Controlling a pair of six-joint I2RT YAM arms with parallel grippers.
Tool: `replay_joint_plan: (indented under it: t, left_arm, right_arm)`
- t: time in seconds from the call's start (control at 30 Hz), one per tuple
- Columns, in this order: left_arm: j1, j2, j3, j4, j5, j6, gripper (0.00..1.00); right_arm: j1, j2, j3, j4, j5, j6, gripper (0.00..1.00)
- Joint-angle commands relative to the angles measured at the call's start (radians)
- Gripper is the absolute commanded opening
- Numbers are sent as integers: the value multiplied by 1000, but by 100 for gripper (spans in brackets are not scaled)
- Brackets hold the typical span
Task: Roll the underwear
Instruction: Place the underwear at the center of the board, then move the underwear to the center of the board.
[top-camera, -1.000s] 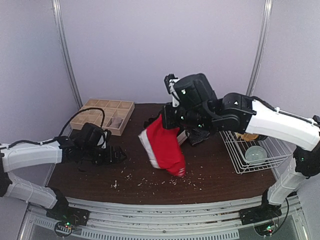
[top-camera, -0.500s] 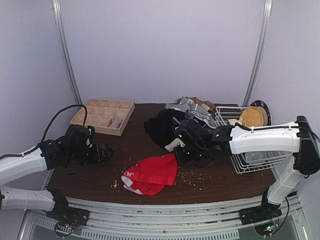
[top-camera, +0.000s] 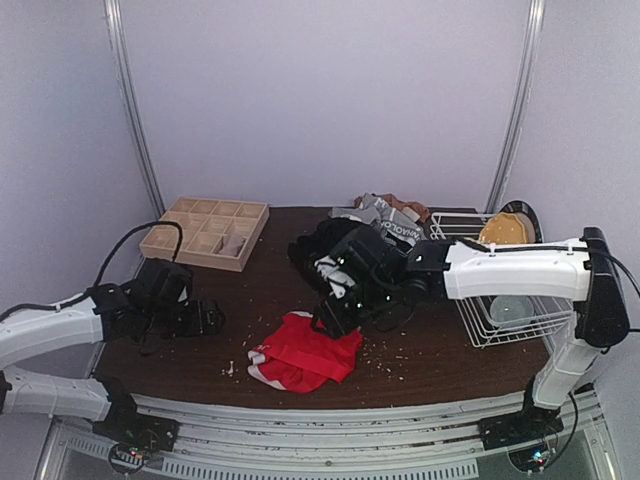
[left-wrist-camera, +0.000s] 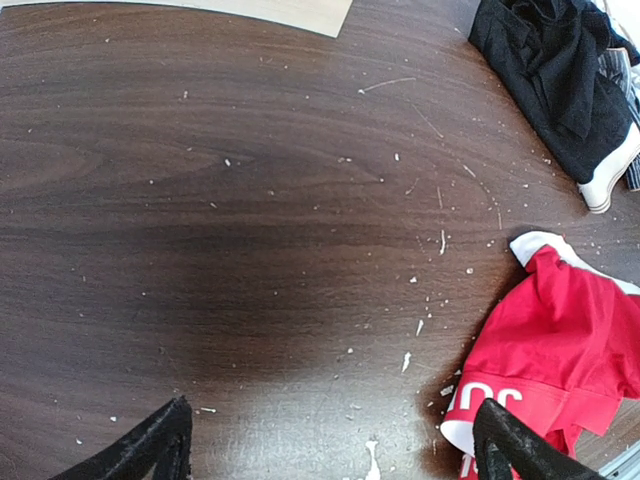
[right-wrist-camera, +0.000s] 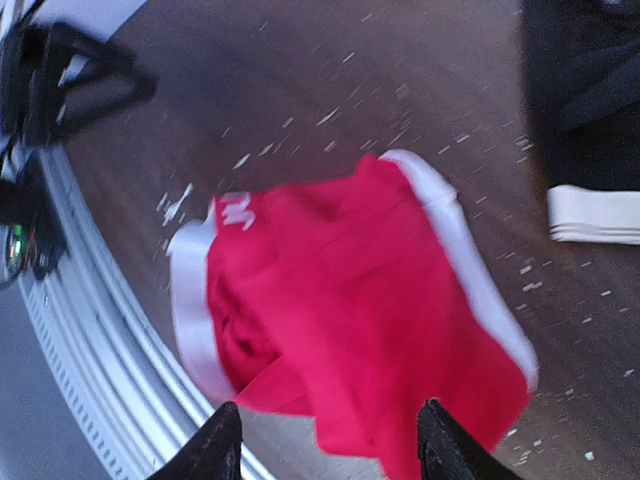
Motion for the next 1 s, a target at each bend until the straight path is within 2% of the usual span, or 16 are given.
replay_joint_plan:
  t: [0.0, 0.17, 0.27, 0.43, 0.67, 0.97]
  left_arm:
    - [4, 10, -11, 50, -3, -1, 95]
    - [4, 40, -3, 59, 15, 0, 95]
    - [4, 69, 2, 65, 29, -1, 95]
    - [5, 113, 9, 76, 51, -12, 94]
    - [4, 159, 16, 94, 79, -27, 94]
    - [4, 223, 84, 37, 61, -14, 93]
  right_arm:
    - [-184, 9, 95, 38, 156, 26, 58]
    - [-249, 272, 304, -9, 219, -34, 58]
    - [-265, 413, 437, -38, 205, -65, 58]
    - [-296, 649, 694, -169, 259, -47, 57]
    - [-403, 808, 848, -251, 377, 11, 57]
    - [-615, 1037, 1275, -368, 296, 74, 59]
